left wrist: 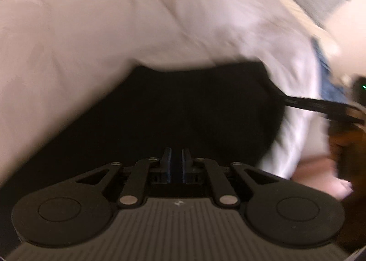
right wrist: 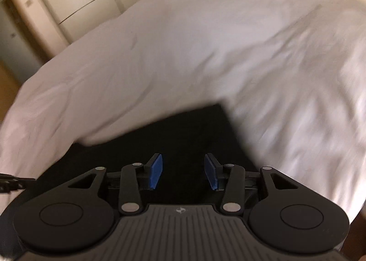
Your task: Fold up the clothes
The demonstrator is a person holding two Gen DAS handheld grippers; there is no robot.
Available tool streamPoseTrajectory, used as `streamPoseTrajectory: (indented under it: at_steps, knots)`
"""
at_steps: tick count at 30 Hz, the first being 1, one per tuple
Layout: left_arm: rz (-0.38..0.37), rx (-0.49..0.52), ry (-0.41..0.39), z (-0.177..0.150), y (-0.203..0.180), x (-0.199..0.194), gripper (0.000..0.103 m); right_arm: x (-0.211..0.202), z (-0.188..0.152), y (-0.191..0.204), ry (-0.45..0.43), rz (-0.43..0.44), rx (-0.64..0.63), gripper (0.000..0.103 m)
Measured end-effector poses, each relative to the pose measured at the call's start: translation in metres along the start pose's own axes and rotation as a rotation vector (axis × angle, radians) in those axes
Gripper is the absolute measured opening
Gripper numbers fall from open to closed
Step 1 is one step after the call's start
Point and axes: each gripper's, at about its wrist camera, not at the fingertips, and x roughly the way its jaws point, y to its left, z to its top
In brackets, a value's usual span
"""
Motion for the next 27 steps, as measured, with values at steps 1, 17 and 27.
streamPoseTrajectory:
  at_steps: [1, 17, 27]
  knots:
    - [0.02, 0.037, 0.026, -0.014, -0.004, 0.007, 0.014, 0.002, -0.011, 0.007, 0.027, 0.011, -0.019, 0.044]
    - [0.139, -0.208, -0.106, -0.11, 0.084, -0.069, 0.009, -0.043, -0.052, -0.069, -0.156, -0.085, 0.514, 0.038]
    - [0.085, -0.268, -0.277, -0.146, 0.102, -0.053, 0.012, 0.01, -0.062, -0.118, -0.207, 0.159, 0.691, 0.021]
